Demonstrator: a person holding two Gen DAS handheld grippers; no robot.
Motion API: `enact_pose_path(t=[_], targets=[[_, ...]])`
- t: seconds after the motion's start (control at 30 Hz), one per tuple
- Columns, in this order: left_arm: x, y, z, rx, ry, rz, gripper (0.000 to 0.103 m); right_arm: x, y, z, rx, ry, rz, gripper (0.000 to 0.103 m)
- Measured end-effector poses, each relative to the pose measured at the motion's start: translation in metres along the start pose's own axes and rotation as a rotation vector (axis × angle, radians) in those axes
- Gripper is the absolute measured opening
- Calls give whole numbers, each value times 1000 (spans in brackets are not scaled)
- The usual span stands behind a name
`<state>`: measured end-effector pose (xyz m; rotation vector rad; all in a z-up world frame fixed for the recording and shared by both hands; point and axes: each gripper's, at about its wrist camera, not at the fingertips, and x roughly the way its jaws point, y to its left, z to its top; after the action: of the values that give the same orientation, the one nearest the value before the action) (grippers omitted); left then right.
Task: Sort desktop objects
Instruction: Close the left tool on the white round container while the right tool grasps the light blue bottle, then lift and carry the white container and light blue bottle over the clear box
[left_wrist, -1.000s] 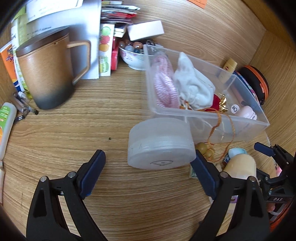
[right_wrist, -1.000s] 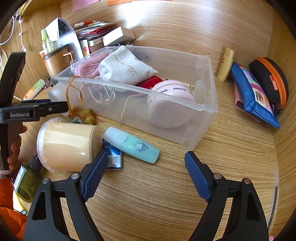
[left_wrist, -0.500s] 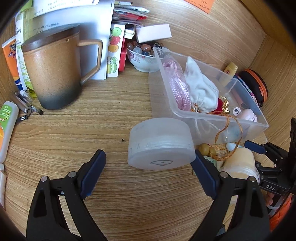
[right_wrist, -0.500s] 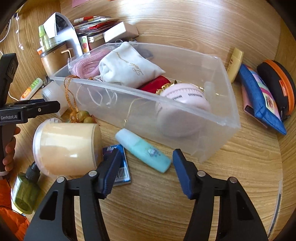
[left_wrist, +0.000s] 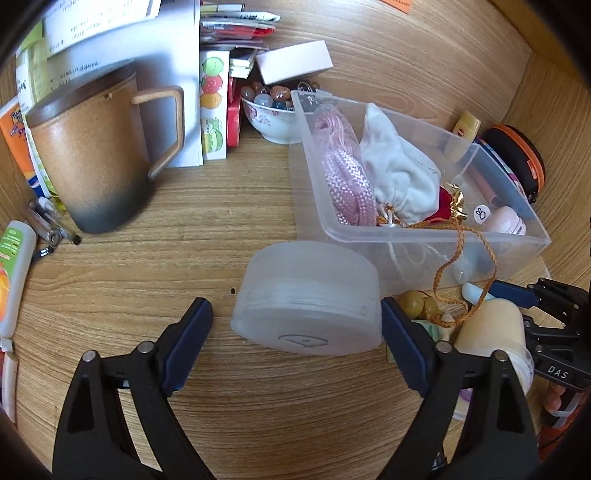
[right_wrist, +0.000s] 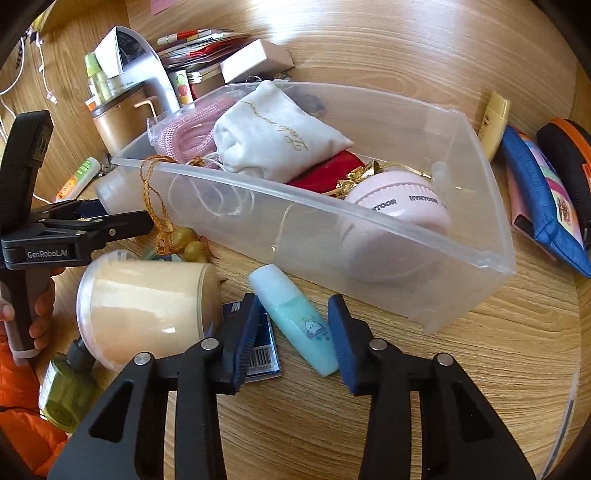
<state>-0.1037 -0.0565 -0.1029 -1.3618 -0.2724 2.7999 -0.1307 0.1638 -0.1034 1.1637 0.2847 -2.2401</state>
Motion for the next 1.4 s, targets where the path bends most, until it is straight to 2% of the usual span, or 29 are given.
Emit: enact_pose_path(t=[0.17, 0.27, 0.47, 0.73, 1.0, 1.4], targets=[[-3, 6, 0, -17, -5, -22, 72, -2, -3, -5, 14, 17, 23, 21], [-7, 8, -1, -24, -12, -35, 65, -7, -9, -11, 27, 26, 3, 21], [-11, 4, -6, 1, -14, -26, 65, -11, -22, -21, 38, 26, -29, 21], [-2, -4, -4, 20, 9, 9, 65, -4, -11, -11, -43, 35, -78, 23], [-6, -4, -4, 26, -22, 38, 65, -13, -11, -5, -25, 8, -47, 23], [-29, -4, -13, 2, -62, 43, 64, -56, -6, 2, -19, -81, -49, 23]])
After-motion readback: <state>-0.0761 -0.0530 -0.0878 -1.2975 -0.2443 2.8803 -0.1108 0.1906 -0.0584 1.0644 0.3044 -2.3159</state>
